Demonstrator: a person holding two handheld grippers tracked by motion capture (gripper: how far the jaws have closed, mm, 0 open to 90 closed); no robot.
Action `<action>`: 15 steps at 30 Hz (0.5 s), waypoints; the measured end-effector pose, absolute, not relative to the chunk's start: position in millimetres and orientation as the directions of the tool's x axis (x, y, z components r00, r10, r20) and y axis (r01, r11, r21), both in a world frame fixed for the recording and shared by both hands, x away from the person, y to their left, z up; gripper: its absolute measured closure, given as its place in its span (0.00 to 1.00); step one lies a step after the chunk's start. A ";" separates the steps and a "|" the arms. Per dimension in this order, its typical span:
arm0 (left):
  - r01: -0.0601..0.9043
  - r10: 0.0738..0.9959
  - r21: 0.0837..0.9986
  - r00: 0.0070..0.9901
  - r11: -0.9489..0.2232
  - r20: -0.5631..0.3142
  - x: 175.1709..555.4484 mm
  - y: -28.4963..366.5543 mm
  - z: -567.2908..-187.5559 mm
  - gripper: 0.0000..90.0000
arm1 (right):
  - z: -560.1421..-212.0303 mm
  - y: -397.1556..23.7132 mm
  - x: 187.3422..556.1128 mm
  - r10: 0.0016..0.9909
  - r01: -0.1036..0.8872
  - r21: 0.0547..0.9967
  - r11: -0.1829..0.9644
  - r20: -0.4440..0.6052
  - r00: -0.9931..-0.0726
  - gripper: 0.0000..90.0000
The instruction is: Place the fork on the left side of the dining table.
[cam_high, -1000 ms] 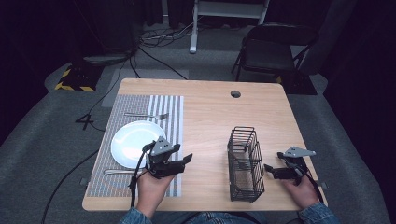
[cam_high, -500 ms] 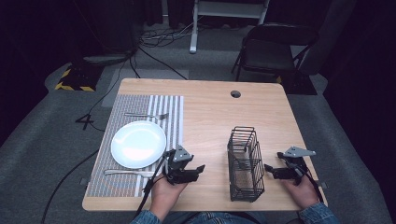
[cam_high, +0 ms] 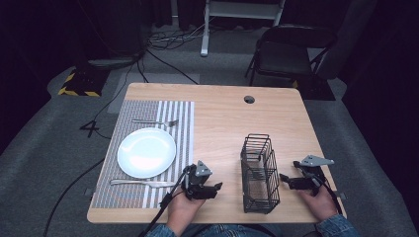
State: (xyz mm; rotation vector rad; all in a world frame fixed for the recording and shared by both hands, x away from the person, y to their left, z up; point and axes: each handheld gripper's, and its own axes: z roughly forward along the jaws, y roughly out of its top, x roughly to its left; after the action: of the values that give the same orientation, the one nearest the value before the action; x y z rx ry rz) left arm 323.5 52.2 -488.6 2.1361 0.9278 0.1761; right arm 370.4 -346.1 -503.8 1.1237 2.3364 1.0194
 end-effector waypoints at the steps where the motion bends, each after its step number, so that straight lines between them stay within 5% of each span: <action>1: 0.551 0.667 0.703 0.731 -0.450 -0.146 322.2 48.1 -491.8 0.45 | -503.8 -346.2 370.4 0.782 0.527 0.735 0.426 -0.007 -0.623 0.17; 10: 0.479 0.650 0.691 0.760 -0.541 -0.017 314.8 32.7 -500.0 0.39 | -503.8 -346.4 370.4 0.781 0.526 0.736 0.427 -0.006 -0.625 0.18; 15: 0.526 0.694 0.669 0.719 -0.525 -0.021 323.1 29.4 -503.1 0.12 | -503.8 -346.5 370.3 0.780 0.525 0.735 0.428 -0.007 -0.626 0.18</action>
State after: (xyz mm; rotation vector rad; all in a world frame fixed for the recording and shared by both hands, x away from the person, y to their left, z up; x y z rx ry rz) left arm 323.1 29.4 -503.1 2.2537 0.9207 0.3269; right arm 370.3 -346.5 -503.8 1.1174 2.3400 1.0211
